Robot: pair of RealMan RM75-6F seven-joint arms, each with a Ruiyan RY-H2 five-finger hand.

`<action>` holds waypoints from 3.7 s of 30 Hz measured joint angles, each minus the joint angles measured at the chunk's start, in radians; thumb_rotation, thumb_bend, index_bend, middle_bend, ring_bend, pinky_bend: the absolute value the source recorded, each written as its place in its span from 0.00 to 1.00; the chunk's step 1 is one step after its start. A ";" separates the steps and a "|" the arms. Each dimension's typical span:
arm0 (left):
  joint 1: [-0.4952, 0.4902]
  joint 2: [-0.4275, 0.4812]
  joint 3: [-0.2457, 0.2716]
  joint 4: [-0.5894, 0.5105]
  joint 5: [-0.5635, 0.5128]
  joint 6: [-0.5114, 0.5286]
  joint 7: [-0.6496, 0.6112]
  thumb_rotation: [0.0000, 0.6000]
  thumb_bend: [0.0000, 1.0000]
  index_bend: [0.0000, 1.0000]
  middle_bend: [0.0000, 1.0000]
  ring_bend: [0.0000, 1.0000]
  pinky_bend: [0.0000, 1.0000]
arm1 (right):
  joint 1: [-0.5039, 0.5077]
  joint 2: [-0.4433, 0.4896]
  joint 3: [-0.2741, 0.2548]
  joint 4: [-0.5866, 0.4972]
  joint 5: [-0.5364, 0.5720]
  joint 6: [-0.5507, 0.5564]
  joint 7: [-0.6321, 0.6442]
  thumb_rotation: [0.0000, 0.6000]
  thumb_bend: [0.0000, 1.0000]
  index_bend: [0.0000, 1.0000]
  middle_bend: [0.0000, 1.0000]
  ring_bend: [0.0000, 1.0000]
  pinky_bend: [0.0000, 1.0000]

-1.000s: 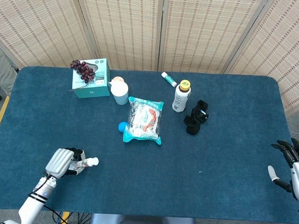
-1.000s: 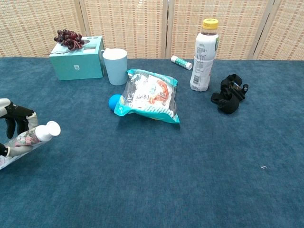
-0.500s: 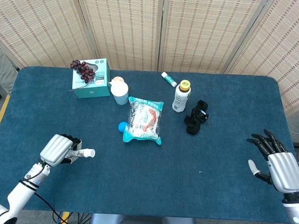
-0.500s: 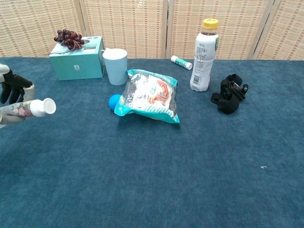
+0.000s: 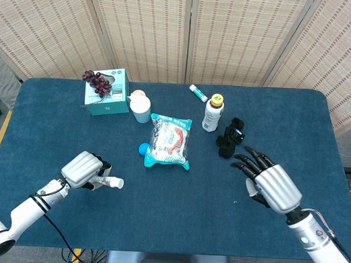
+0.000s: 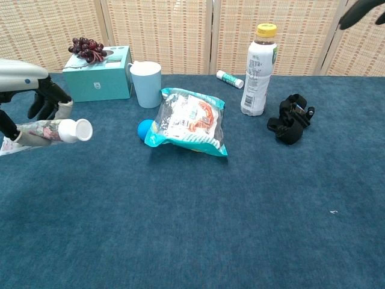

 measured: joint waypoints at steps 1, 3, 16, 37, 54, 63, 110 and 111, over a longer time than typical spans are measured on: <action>-0.012 0.006 -0.003 -0.010 -0.006 -0.015 -0.006 1.00 0.43 0.59 0.67 0.55 0.54 | 0.018 -0.010 0.003 -0.007 -0.004 -0.018 -0.010 1.00 0.70 0.26 0.22 0.10 0.21; -0.034 0.018 -0.010 -0.027 -0.022 -0.048 -0.018 1.00 0.43 0.59 0.67 0.55 0.54 | 0.042 -0.029 0.008 -0.016 -0.007 -0.042 -0.027 1.00 0.73 0.26 0.22 0.08 0.20; -0.188 0.057 -0.052 -0.068 -0.179 -0.303 -0.080 1.00 0.44 0.59 0.67 0.55 0.54 | 0.179 -0.163 0.055 -0.034 0.070 -0.175 -0.185 1.00 0.91 0.26 0.09 0.00 0.00; -0.312 0.060 -0.119 -0.030 -0.309 -0.470 -0.234 1.00 0.46 0.60 0.68 0.56 0.54 | 0.351 -0.362 0.071 0.039 0.207 -0.311 -0.347 1.00 0.92 0.26 0.07 0.00 0.00; -0.335 0.062 -0.114 -0.040 -0.322 -0.484 -0.229 1.00 0.46 0.61 0.68 0.56 0.54 | 0.420 -0.452 0.069 0.109 0.234 -0.309 -0.407 1.00 0.92 0.26 0.07 0.00 0.00; -0.346 0.058 -0.107 -0.039 -0.343 -0.486 -0.214 1.00 0.46 0.61 0.68 0.56 0.54 | 0.456 -0.492 0.067 0.141 0.257 -0.317 -0.443 1.00 0.92 0.26 0.07 0.00 0.00; -0.325 0.067 -0.110 -0.039 -0.277 -0.464 -0.291 1.00 0.48 0.64 0.71 0.58 0.56 | 0.532 -0.560 0.050 0.230 0.361 -0.300 -0.506 1.00 0.92 0.26 0.06 0.00 0.00; -0.324 0.068 -0.110 -0.040 -0.275 -0.462 -0.295 1.00 0.48 0.64 0.71 0.58 0.56 | 0.532 -0.559 0.049 0.230 0.363 -0.299 -0.508 0.99 0.92 0.26 0.06 0.00 0.00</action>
